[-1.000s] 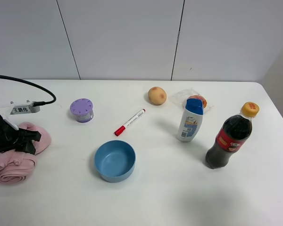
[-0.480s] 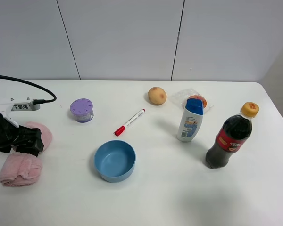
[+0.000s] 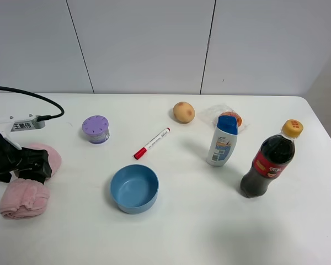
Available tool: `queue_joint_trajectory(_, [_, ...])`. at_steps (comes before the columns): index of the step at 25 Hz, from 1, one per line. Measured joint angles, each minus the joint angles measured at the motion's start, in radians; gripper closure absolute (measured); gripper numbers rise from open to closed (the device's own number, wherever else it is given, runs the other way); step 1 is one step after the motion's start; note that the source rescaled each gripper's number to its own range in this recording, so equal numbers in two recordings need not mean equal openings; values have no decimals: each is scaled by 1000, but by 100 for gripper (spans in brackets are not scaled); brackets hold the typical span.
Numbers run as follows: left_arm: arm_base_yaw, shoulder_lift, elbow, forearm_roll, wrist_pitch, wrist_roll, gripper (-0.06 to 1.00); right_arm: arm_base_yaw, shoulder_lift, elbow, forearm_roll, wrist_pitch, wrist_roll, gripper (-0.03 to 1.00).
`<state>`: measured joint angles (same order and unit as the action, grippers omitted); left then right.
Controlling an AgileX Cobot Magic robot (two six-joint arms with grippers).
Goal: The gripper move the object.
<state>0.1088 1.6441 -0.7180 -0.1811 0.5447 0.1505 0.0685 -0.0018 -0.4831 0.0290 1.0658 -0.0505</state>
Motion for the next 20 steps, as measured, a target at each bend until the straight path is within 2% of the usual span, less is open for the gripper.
queue_joint_trajectory(3, [0, -59, 0, 5, 12, -1, -4, 0, 0, 0, 0, 0, 0, -3])
queue_joint_trajectory(11, [0, -299, 0, 20, 97, -1, -4, 0, 0, 0, 0, 0, 0, -3])
queue_joint_trajectory(20, [0, -661, 0, 40, 307, -1, -4, 0, 0, 0, 0, 0, 0, -3])
